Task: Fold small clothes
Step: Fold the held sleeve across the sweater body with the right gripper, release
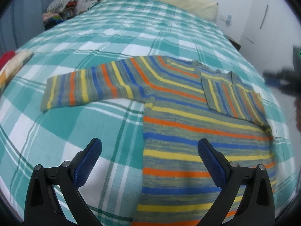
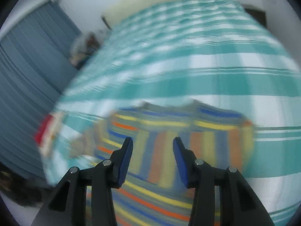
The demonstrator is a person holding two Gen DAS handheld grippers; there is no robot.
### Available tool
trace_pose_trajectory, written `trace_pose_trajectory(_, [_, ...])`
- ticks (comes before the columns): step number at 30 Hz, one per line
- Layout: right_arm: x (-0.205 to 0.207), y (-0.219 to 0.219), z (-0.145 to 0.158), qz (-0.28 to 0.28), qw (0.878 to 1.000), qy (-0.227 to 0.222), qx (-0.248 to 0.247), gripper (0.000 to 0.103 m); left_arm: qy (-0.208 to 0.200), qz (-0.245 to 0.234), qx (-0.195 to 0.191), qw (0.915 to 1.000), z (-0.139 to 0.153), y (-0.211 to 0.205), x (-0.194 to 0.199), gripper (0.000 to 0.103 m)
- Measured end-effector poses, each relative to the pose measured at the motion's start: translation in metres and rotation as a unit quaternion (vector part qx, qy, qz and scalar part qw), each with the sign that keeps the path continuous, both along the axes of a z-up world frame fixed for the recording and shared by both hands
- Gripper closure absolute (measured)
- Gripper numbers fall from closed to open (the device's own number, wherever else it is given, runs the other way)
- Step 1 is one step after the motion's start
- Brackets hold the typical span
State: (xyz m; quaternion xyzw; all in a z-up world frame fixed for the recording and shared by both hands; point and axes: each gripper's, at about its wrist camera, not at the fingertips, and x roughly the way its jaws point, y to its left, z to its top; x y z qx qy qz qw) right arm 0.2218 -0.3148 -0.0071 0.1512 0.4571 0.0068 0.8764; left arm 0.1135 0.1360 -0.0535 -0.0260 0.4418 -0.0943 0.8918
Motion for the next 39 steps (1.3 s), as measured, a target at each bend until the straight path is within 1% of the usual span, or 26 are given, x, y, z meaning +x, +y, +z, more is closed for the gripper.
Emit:
trace_pose_trajectory(1, [-0.002, -0.007, -0.012, -0.006, 0.999, 0.03, -0.032, 0.059, 0.001, -0.002, 0.001, 1.0, -0.001, -0.001, 0.0, 0.001])
trace_pose_trajectory(2, [-0.001, -0.013, -0.02, -0.007, 0.998, 0.049, -0.046, 0.059, 0.0, -0.004, 0.005, 1.0, -0.002, -0.003, -0.001, 0.001])
trace_pose_trajectory(3, [-0.004, -0.017, -0.035, -0.005, 0.994, 0.082, -0.067, 0.059, -0.001, -0.006, 0.012, 0.9999, -0.003, -0.006, -0.002, 0.001])
trace_pose_trajectory(4, [-0.006, -0.02, -0.046, -0.005, 0.992, 0.101, -0.079, 0.059, 0.0, -0.008, 0.017, 0.9998, -0.005, -0.008, -0.002, 0.001])
trace_pose_trajectory(7, [-0.008, -0.027, -0.073, -0.014, 0.986, 0.134, -0.096, 0.059, 0.006, -0.014, 0.023, 0.9996, -0.009, -0.014, 0.0, 0.001])
trace_pose_trajectory(8, [-0.012, -0.029, -0.077, -0.016, 0.986, 0.137, -0.098, 0.06, 0.008, -0.016, 0.025, 0.9995, -0.011, -0.017, 0.0, 0.001])
trace_pose_trajectory(9, [-0.014, -0.032, -0.084, -0.015, 0.986, 0.136, -0.091, 0.065, 0.01, -0.019, 0.027, 0.9994, -0.012, -0.019, -0.001, 0.001])
trace_pose_trajectory(10, [-0.016, -0.034, -0.085, -0.016, 0.986, 0.135, -0.093, 0.103, 0.01, -0.023, 0.029, 0.9993, -0.013, -0.022, -0.002, 0.001])
trace_pose_trajectory(13, [-0.03, -0.047, -0.082, -0.038, 0.989, 0.109, -0.09, 0.102, 0.002, -0.034, 0.037, 0.9988, -0.011, -0.028, -0.005, 0.001])
trace_pose_trajectory(15, [-0.037, -0.056, -0.087, -0.055, 0.987, 0.114, -0.097, 0.102, -0.004, -0.039, 0.043, 0.9983, -0.011, -0.03, -0.006, 0.001])
trace_pose_trajectory(18, [-0.042, -0.066, -0.087, -0.073, 0.986, 0.118, -0.091, 0.103, -0.003, -0.045, 0.051, 0.9977, -0.012, -0.033, -0.006, 0.001])
trace_pose_trajectory(20, [-0.044, -0.067, -0.081, -0.079, 0.987, 0.108, -0.086, 0.102, -0.001, -0.044, 0.047, 0.9979, -0.012, -0.032, -0.006, 0.001])
trace_pose_trajectory(21, [-0.044, -0.069, -0.075, -0.083, 0.989, 0.095, -0.075, 0.102, -0.001, -0.043, 0.045, 0.998, -0.011, -0.032, -0.006, 0.001])
trace_pose_trajectory(24, [-0.039, -0.077, -0.054, -0.094, 0.992, 0.057, -0.064, 0.096, -0.005, -0.038, 0.042, 0.9984, -0.01, -0.03, -0.005, 0.001])
trace_pose_trajectory(26, [-0.032, -0.082, -0.047, -0.103, 0.992, 0.046, -0.062, 0.086, -0.004, -0.037, 0.041, 0.9985, -0.011, -0.03, -0.005, 0.001])
trace_pose_trajectory(28, [-0.015, -0.089, -0.05, -0.113, 0.99, 0.058, -0.059, 0.082, -0.002, -0.037, 0.043, 0.9984, -0.012, -0.032, -0.005, 0.001])
trace_pose_trajectory(30, [-0.001, -0.097, -0.061, -0.115, 0.99, 0.074, -0.039, 0.082, 0.0, -0.039, 0.046, 0.9982, -0.014, -0.034, -0.005, 0.001])
trace_pose_trajectory(31, [0.007, -0.098, -0.069, -0.105, 0.99, 0.084, -0.029, 0.082, 0.001, -0.041, 0.05, 0.9979, -0.015, -0.035, -0.005, 0.001])
trace_pose_trajectory(32, [0.011, -0.097, -0.073, -0.098, 0.99, 0.091, -0.031, 0.088, 0.001, -0.042, 0.051, 0.9978, -0.016, -0.036, -0.005, 0.001])
trace_pose_trajectory(33, [0.013, -0.096, -0.072, -0.099, 0.989, 0.091, -0.063, 0.101, 0.002, -0.043, 0.053, 0.9977, -0.016, -0.036, -0.004, 0.001])
trace_pose_trajectory(34, [0.013, -0.098, -0.067, -0.101, 0.987, 0.077, -0.093, 0.1, 0.003, -0.043, 0.052, 0.9977, -0.016, -0.036, -0.004, 0.001])
trace_pose_trajectory(35, [0.012, -0.102, -0.066, -0.111, 0.985, 0.069, -0.113, 0.101, 0.004, -0.043, 0.05, 0.9978, -0.016, -0.035, -0.004, 0.001])
trace_pose_trajectory(36, [0.01, -0.107, -0.066, -0.12, 0.984, 0.068, -0.113, 0.101, 0.004, -0.044, 0.048, 0.9979, -0.016, -0.035, -0.004, 0.001])
trace_pose_trajectory(38, [0.01, -0.112, -0.073, -0.122, 0.985, 0.076, -0.097, 0.101, 0.004, -0.045, 0.048, 0.9979, -0.016, -0.035, -0.004, 0.001])
trace_pose_trajectory(39, [0.011, -0.107, -0.074, -0.111, 0.984, 0.077, -0.116, 0.101, 0.005, -0.045, 0.048, 0.9978, -0.016, -0.035, -0.004, 0.001])
